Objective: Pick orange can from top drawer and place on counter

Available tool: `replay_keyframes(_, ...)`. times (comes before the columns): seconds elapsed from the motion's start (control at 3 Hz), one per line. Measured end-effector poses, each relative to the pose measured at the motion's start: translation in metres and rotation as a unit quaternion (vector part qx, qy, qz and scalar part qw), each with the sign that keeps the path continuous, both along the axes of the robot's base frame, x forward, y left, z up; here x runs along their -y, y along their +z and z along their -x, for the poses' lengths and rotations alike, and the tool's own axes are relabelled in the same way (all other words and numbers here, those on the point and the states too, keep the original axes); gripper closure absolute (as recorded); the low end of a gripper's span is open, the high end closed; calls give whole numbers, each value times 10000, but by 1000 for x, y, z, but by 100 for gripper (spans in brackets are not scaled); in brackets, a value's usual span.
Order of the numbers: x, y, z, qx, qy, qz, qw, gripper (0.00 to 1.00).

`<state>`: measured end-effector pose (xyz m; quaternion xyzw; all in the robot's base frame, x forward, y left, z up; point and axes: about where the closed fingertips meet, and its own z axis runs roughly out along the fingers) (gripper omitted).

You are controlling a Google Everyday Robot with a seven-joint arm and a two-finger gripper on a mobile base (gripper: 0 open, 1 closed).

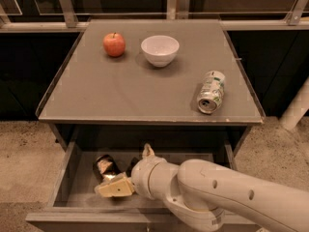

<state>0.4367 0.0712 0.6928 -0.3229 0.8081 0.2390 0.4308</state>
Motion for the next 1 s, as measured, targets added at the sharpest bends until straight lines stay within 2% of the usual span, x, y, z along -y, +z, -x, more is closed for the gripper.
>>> replay_keyframes(0.67, -36, -7, -16, -6, 183, -242, 9995, 0)
replay_keyframes(1.0, -54, -15, -16, -10, 259, -155, 9995, 0)
